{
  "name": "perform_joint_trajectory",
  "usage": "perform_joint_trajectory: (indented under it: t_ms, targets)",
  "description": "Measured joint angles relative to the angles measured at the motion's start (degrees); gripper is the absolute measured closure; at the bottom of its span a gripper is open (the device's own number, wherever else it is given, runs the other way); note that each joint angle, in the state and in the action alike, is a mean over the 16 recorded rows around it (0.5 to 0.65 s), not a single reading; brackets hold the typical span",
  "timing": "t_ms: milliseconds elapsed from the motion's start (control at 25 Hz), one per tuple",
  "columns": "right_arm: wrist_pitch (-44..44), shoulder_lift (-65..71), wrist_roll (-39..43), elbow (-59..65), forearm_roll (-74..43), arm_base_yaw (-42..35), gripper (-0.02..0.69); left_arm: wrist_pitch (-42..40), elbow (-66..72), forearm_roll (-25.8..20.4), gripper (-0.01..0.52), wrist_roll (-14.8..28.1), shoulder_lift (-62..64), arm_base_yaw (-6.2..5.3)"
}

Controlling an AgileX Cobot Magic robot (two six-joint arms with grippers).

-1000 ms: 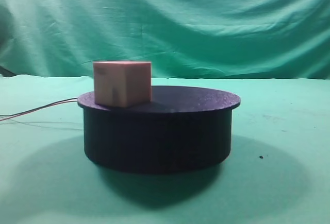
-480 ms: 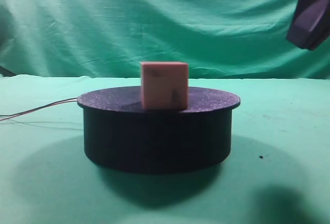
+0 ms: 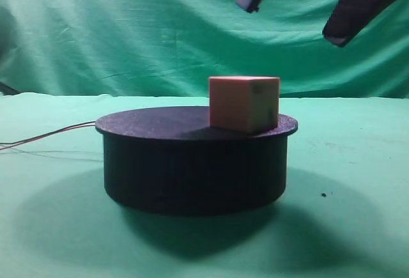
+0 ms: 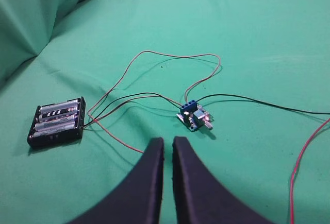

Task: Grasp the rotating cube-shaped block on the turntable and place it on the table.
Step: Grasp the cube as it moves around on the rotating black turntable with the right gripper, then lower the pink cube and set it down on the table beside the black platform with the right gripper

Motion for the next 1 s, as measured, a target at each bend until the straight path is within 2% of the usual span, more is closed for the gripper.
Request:
perform_joint_trajectory:
  t_ms: [320, 600, 720, 1000]
  targets:
    - [2.08, 5.48, -0.54, -3.63, -0.53, 0.13, 0.238, 0.00, 0.00, 0.00, 0.514, 0.00, 0.00, 0.00]
    - [6.30, 3.81, 2.40, -7.39, -7.31, -0.43, 0.400, 0.00, 0.00, 0.00, 0.514, 0.00, 0.00, 0.00]
    - [8.72, 1.16, 4.40, -7.43, -11.07, -1.26, 0.431, 0.00, 0.00, 0.00, 0.514, 0.00, 0.00, 0.00]
    - [7.91, -3.87, 8.64, -0.58, -16.36, -3.39, 0.433, 0.00, 0.00, 0.00, 0.514, 0.00, 0.00, 0.00]
